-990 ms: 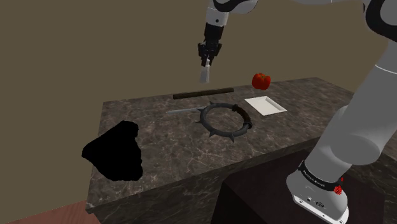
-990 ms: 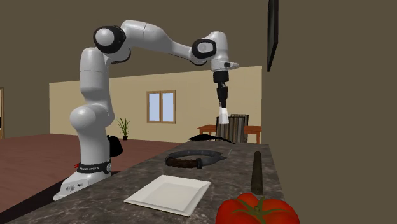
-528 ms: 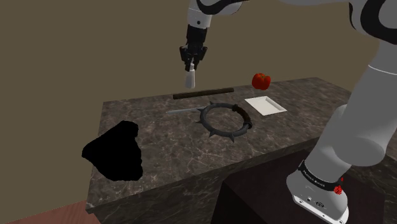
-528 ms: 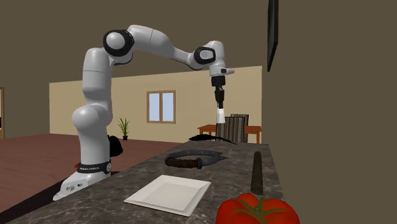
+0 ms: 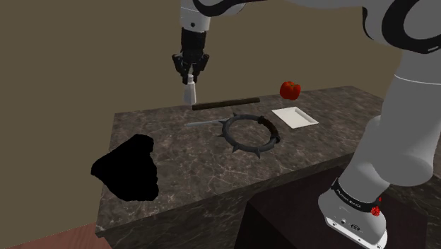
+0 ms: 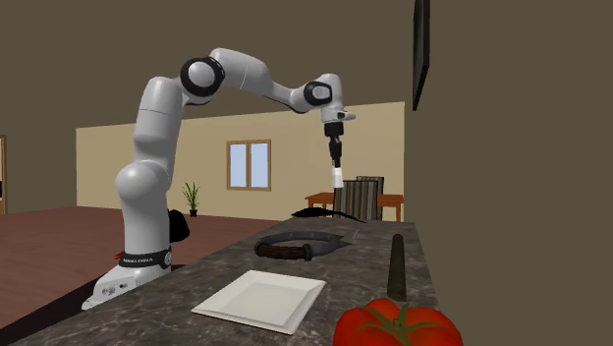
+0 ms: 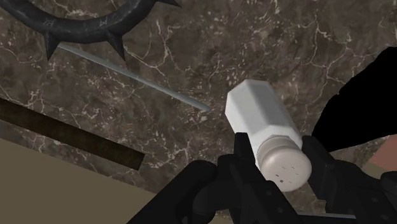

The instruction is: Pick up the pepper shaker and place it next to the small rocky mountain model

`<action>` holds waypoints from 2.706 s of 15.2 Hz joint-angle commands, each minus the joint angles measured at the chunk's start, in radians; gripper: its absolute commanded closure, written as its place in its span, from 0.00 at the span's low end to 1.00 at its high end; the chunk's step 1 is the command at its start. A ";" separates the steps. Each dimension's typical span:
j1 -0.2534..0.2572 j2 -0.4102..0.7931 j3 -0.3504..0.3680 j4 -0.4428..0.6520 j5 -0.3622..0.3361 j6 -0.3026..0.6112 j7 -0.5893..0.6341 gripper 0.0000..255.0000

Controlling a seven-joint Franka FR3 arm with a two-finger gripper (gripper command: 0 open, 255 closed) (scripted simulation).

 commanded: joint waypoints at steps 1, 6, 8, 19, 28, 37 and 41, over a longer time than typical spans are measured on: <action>0.028 0.040 0.016 0.054 -0.013 -0.013 0.047 1.00; 0.096 0.152 0.043 0.197 -0.048 -0.045 0.141 1.00; 0.095 0.149 0.043 0.166 -0.048 -0.017 0.141 1.00; 0.091 0.153 0.041 0.023 -0.049 0.129 0.141 1.00; 0.091 0.176 0.038 -0.065 -0.055 0.240 0.144 1.00; 0.093 0.217 0.034 -0.132 -0.063 0.348 0.149 1.00; 0.093 0.217 0.034 -0.132 -0.063 0.348 0.149 1.00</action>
